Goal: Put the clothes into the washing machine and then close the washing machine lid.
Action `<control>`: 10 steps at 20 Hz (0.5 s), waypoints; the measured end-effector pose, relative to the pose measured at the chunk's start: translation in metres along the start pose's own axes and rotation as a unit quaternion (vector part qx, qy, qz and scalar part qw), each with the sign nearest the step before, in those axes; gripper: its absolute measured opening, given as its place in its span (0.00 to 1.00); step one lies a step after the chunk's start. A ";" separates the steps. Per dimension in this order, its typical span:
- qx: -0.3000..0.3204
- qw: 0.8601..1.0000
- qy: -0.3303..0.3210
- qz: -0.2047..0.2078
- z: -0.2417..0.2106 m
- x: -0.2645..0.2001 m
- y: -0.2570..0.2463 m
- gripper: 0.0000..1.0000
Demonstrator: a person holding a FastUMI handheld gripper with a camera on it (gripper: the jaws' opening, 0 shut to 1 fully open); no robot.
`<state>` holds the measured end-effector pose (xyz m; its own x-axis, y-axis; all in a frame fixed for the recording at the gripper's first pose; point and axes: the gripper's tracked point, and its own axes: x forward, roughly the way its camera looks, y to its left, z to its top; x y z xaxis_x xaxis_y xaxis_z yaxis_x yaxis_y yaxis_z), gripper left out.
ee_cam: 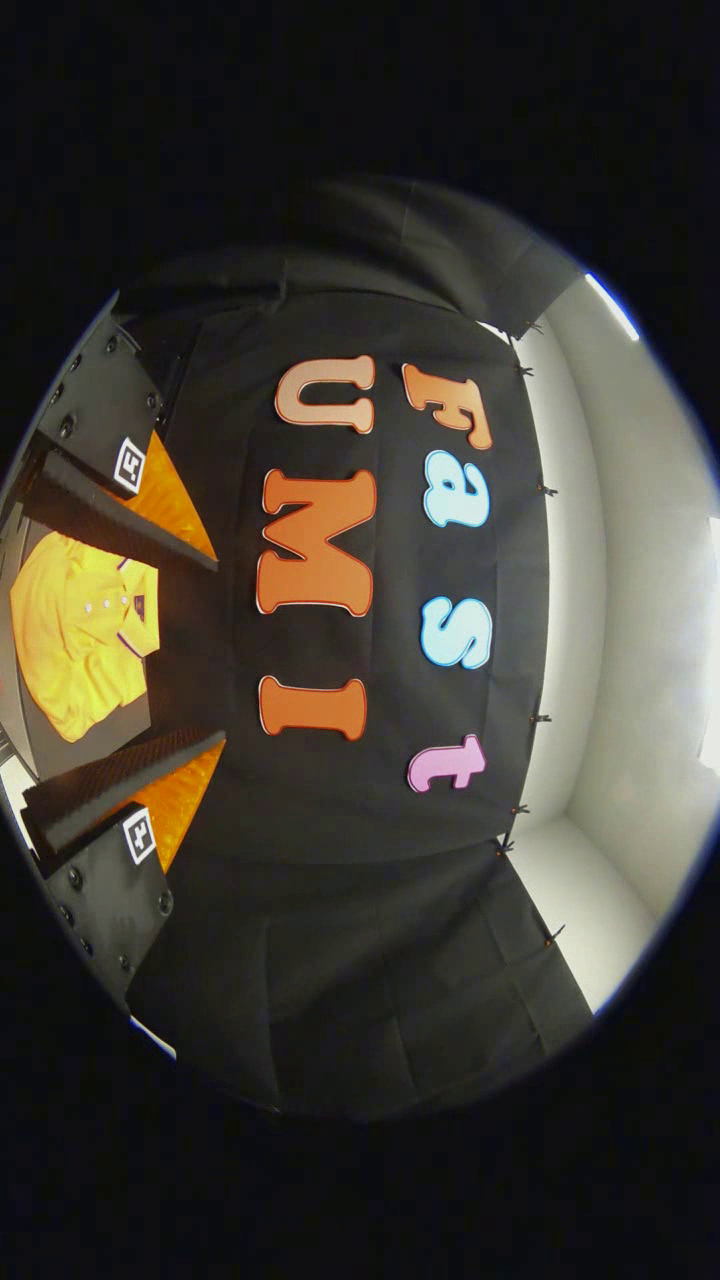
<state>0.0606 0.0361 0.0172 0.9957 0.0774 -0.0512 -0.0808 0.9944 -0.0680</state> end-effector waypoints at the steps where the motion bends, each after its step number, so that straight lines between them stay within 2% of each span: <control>1: -0.004 1.000 0.007 0.005 -0.001 0.011 0.004 0.98; 5: -0.017 0.996 0.085 0.035 -0.044 0.058 0.029 0.98; 10: -0.005 0.976 0.204 0.073 -0.116 0.096 0.054 0.98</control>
<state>0.1469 0.0890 -0.1069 0.8723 0.1812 -0.4541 -0.2232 0.9739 -0.0401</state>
